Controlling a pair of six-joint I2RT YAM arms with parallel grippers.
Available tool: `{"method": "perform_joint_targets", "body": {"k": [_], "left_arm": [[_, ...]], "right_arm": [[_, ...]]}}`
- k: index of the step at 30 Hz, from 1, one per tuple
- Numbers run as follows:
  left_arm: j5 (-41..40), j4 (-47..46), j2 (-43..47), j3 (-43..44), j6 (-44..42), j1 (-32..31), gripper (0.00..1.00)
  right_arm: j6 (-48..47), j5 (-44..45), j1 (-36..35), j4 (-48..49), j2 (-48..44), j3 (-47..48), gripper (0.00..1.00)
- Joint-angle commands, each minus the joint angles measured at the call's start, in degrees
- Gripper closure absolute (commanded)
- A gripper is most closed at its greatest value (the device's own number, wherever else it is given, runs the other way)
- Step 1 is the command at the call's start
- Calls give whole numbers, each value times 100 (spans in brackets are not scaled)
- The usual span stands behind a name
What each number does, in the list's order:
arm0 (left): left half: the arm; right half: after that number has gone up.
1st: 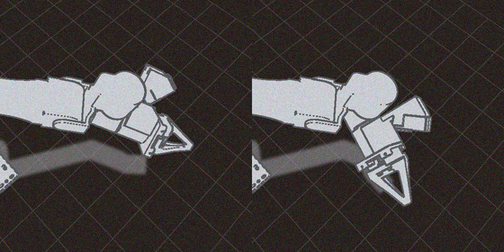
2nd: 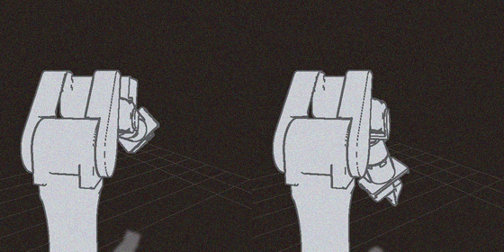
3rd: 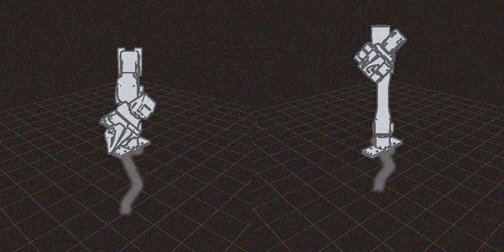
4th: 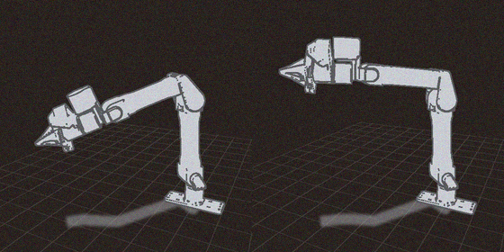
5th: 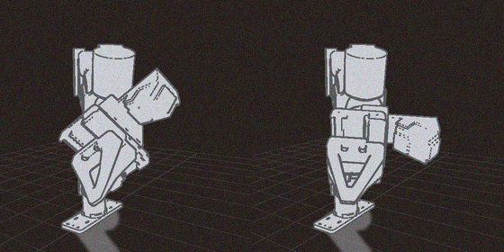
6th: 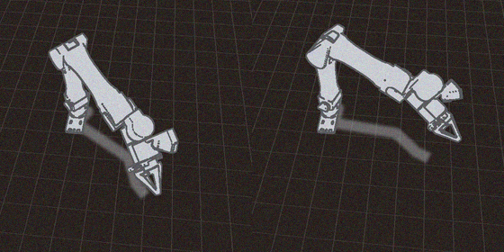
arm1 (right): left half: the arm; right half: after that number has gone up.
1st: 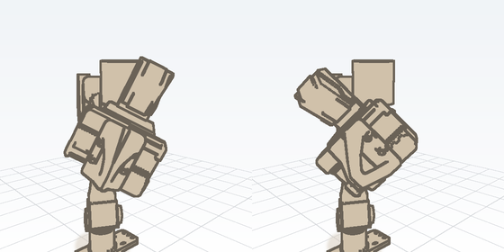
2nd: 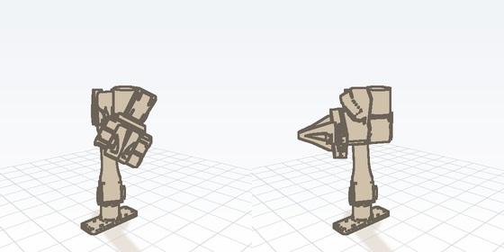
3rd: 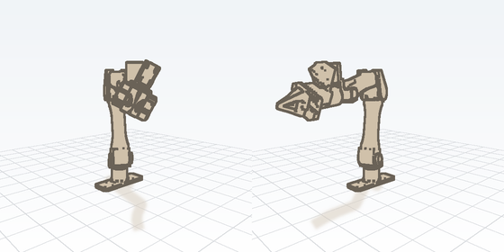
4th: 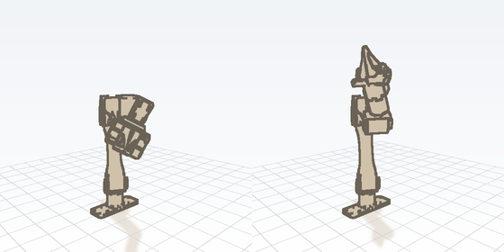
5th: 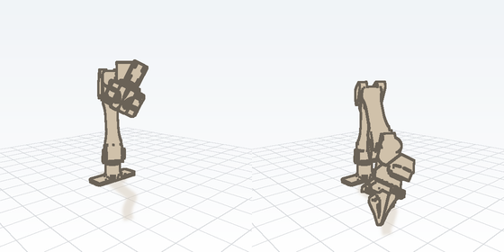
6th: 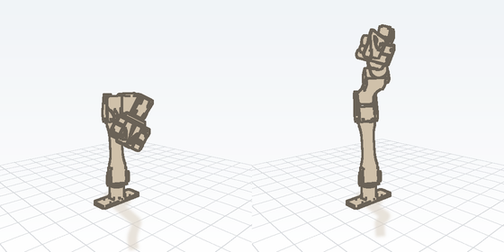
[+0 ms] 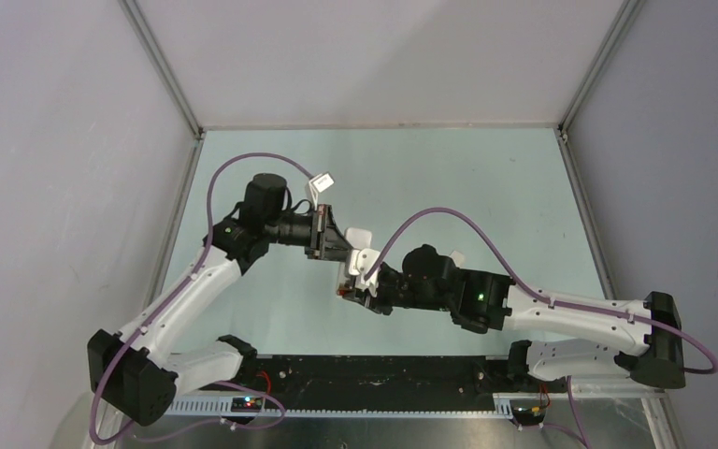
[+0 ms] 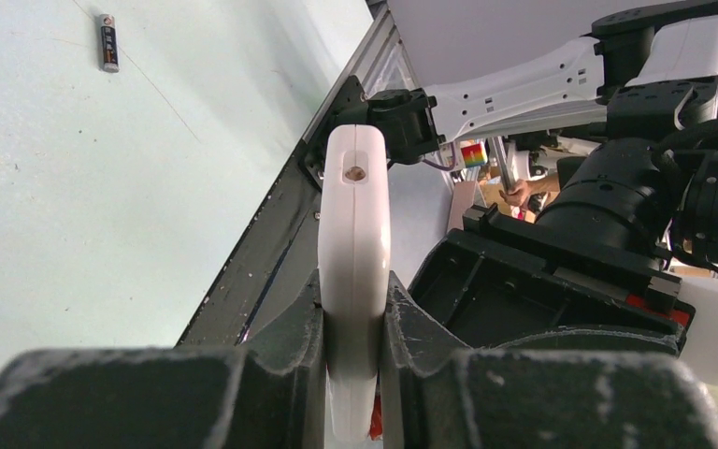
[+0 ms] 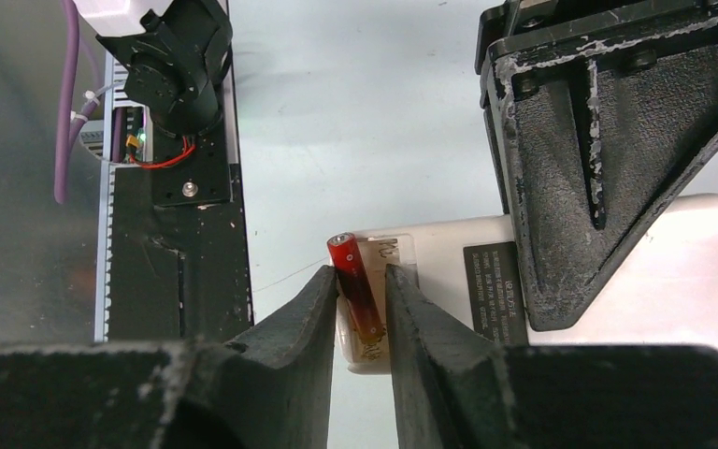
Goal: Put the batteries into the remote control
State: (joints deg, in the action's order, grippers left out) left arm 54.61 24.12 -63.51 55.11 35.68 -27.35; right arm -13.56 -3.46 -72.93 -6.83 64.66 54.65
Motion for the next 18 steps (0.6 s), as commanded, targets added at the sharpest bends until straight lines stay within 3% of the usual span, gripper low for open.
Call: {"method": "perform_joint_targets", "body": {"k": [1,13,17,18], "left_arm": [[129,-154,-13,2,36,-33,100],[49,-157,-127,-68,55,-33,100],[71,-159,-244,-78,17,-33,100],[73,-157,-288,-66,13,-33,100]], "right_arm": [[61,129,-15,67,9,160,69],[305,344,-15,168,-12,160,54],[504,528,-16,174,-152,160,39],[535,548,-14,174,-172,160,31]]}}
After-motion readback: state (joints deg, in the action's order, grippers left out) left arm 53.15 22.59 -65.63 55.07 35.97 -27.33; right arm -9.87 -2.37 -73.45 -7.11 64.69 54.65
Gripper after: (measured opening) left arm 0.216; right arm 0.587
